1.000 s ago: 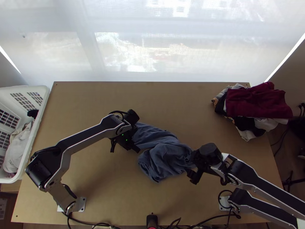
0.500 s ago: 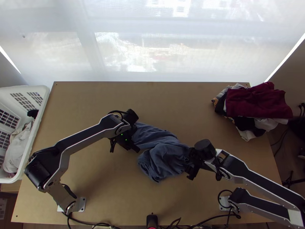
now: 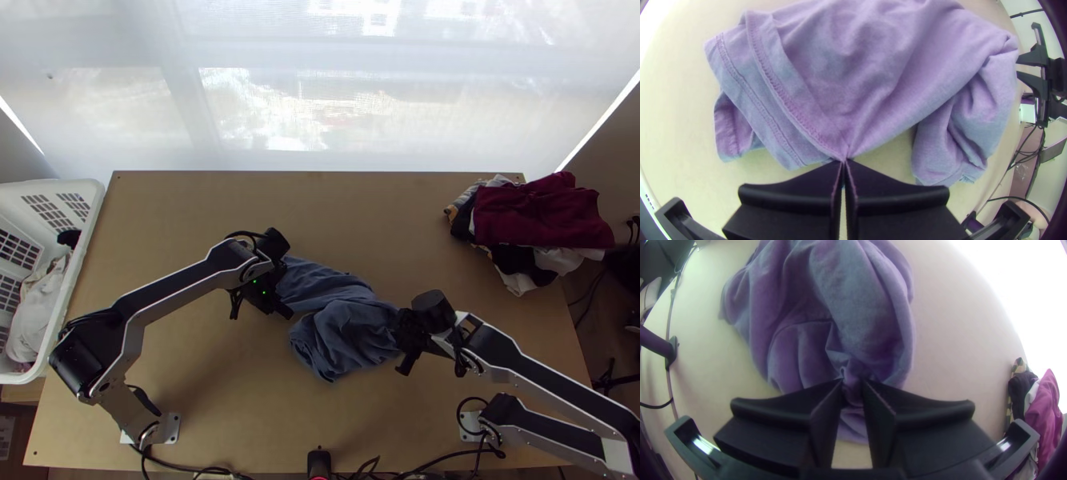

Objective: Fold the t-shirt

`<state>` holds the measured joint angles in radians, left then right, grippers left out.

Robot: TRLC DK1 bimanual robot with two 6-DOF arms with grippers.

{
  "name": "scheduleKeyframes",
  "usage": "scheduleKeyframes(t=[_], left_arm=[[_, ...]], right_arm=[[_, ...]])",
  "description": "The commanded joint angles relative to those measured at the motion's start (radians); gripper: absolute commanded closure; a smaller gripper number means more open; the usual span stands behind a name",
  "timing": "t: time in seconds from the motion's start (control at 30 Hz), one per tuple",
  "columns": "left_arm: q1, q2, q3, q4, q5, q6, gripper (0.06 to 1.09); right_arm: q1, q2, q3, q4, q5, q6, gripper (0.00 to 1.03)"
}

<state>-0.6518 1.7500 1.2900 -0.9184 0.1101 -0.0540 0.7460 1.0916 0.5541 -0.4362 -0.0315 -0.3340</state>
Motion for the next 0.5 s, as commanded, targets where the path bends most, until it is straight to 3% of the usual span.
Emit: scheduleKeyframes(t=[0.0,0.47], left_arm=[[0.001,-0.007,0.002,-0.002,0.000,0.000,1.05],[0.083,-0.115,0.069,-0.034,0.023,-0.006,1.05]], right_arm=[[-0.028,-0.001,0.013,0.001,0.001,-0.033,1.00],[-0.162,-0.067,0.239,-0.119,0.004,-0.074,1.00]])
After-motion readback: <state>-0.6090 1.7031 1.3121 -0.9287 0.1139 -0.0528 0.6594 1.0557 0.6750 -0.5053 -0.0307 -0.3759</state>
